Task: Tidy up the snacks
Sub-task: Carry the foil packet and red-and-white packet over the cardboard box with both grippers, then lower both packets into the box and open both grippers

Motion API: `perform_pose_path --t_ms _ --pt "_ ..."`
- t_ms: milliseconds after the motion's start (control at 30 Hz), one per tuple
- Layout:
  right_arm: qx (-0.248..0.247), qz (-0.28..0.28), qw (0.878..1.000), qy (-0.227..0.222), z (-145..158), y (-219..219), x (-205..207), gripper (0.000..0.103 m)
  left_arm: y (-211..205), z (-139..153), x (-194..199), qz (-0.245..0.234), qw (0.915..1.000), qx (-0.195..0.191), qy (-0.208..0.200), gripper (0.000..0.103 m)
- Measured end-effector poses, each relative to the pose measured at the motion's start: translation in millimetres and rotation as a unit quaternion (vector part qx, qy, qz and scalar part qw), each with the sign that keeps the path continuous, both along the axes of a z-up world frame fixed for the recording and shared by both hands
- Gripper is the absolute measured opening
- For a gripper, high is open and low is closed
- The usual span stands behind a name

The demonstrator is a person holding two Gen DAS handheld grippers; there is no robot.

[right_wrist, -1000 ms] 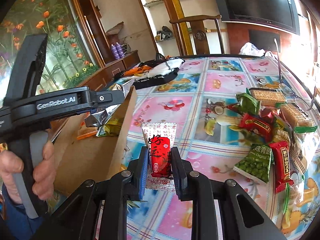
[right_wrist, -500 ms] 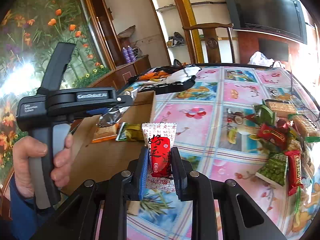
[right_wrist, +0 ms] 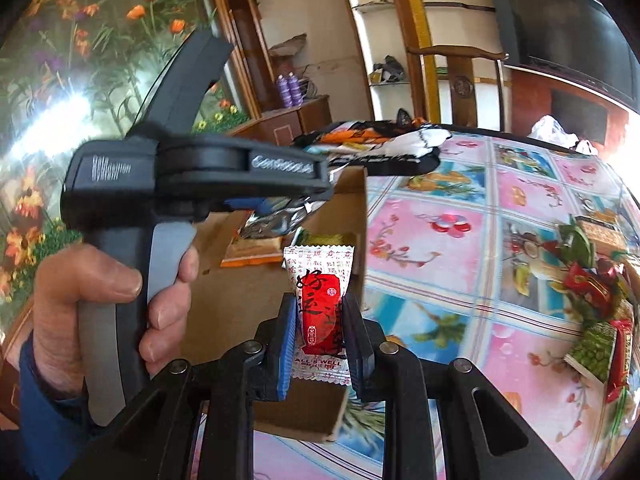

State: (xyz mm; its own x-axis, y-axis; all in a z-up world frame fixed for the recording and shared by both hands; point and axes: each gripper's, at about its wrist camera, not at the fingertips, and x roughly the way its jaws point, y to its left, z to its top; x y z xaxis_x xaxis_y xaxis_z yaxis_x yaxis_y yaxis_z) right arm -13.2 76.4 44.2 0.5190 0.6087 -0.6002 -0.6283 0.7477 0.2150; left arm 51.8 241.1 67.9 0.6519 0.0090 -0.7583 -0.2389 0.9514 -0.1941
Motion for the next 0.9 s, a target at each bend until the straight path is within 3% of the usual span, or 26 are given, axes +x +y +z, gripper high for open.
perform_pose_path --t_ms 267,900 --pt "-0.029 0.014 0.999 0.010 -10.7 20.3 1.7 0.025 1.0 -6.5 3.1 0.007 0.9997 0.015 0.019 0.058" --pt "-0.045 0.030 0.997 0.046 -27.0 30.8 3.6 0.025 -4.2 -18.5 9.3 0.001 0.9985 0.031 0.045 0.058"
